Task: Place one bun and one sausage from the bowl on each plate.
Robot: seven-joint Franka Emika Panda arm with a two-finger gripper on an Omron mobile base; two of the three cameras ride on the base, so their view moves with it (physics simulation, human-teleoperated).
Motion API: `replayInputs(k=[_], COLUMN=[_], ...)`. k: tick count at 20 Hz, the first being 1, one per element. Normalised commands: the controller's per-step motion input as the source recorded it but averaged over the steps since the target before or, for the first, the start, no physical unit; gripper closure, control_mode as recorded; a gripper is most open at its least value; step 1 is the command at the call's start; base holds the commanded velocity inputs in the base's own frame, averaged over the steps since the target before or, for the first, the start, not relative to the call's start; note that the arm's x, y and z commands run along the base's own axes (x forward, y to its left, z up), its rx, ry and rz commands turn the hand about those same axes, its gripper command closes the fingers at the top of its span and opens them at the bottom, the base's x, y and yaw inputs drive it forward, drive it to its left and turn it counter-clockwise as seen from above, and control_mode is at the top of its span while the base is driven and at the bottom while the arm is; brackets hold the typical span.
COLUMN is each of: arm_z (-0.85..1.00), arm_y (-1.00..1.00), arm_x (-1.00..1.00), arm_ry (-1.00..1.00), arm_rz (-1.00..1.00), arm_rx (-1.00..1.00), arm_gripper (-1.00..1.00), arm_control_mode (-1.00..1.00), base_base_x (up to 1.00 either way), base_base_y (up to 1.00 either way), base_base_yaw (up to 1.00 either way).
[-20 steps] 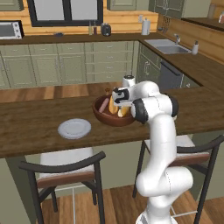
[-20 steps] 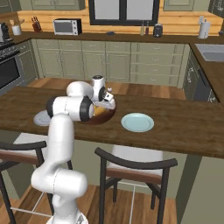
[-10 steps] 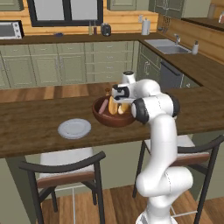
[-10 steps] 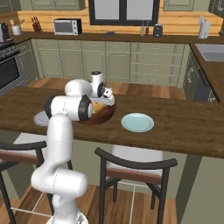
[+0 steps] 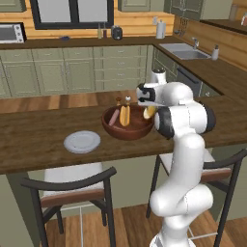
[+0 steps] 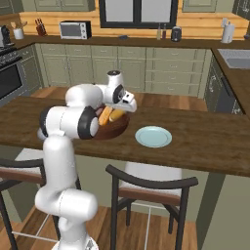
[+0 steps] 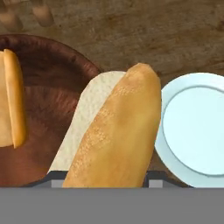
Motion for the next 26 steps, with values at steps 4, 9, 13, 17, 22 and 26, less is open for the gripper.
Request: replayInputs(k=[4,9,13,17,22,26], arm_z=[0.0,0.02,0.0,-0.18,-0.53,-0.53], arm_y=[-0.99,-0.96,-0.7,-0.38,-0.12,0.0], arm_x=[-0.78,-0.43,-0.03,0.07,0.12,0.2], arm_ry=[-0.08,-0.03,0.0,0.0,0.02,0.05], arm_rz=[0.0,0.0,0.0,0.0,0.0,0.0], arm_rx=[0.0,0.01,0.02,0.0,0.0,0.0], arm_gripper=[1.0,1.0,1.0,1.0,1.0,1.0], arm_control_mode=[-1.0,-1.0,-1.0,-1.0,-1.0,-1.0], base_base_x=[0.0,0.0,0.0,0.0,0.0,0.0], base_base_y=[0.0,0.0,0.0,0.0,0.0,0.0], base_base_yaw=[0.0,0.0,0.0,0.0,0.0,0.0])
